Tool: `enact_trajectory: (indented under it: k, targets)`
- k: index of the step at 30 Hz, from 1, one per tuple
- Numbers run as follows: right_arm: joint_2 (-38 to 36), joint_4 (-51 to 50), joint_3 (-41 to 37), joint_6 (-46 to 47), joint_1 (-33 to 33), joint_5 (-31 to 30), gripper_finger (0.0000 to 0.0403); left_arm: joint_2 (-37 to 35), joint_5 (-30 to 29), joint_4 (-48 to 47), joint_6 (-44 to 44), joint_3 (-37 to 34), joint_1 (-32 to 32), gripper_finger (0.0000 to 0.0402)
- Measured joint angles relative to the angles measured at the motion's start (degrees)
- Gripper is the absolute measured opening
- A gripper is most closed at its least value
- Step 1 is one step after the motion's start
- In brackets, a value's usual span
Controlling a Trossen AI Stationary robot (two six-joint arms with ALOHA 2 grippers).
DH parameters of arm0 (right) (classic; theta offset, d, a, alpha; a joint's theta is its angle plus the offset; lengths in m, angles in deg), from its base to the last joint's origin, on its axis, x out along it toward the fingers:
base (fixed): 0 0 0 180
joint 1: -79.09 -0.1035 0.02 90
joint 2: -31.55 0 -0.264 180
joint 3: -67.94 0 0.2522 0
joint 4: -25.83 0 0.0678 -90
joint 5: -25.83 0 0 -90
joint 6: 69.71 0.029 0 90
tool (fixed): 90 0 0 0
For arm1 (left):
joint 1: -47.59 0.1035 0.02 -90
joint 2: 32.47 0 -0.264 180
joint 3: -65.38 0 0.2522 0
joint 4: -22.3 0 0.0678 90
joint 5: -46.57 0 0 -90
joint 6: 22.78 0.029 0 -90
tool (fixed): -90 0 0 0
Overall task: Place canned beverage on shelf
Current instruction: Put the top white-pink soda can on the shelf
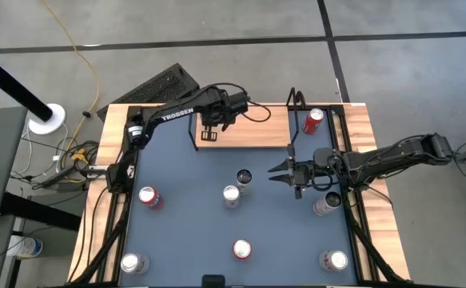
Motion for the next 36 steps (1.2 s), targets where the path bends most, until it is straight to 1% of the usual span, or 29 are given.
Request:
enact_trajectory:
  k: [4,7,9,14,21,23,27,29,32,36]
  targets:
    - [0.0,0.0,0.0,0.0,0.0,0.0,0.0111,0.0,-2.9,1.1,-0.4,-1.5,0.6,0.0]
    - [0.0,0.0,0.0,0.0,0.0,0.0,0.0111,0.0,-3.6,2.1,-0.2,-2.2,0.9,0.0]
    - [0.0,0.0,0.0,0.0,0.0,0.0,0.0111,0.0,-3.7,4.2,0.3,-2.5,1.0,0.0]
    - [0.0,0.0,0.0,0.0,0.0,0.0,0.0111,0.0,-6.1,8.3,1.9,-2.6,1.1,0.0]
    - [0.0,-0.2,0.0,0.0,0.0,0.0,0.0111,0.0,-6.3,9.5,2.3,-2.6,1.3,0.0]
    - [0.0,-0.2,0.0,0.0,0.0,0.0,0.0111,0.0,-4.8,9.4,2.7,-2.6,1.3,0.0]
    - [0.0,-0.2,0.0,0.0,0.0,0.0,0.0111,-0.2,1.7,8.6,5.0,-2.6,0.6,0.0]
    - [0.0,-0.2,0.0,0.0,0.0,0.0,0.0111,-0.4,2.0,7.0,4.7,-2.6,0.4,0.0]
    - [0.0,-0.3,0.0,0.0,0.0,0.0,0.0111,-0.4,1.2,1.9,2.4,-2.6,0.5,0.0]
    - [0.0,-0.8,0.0,0.0,0.0,0.0,0.0111,-0.4,1.6,-1.2,0.0,-2.6,0.9,0.0]
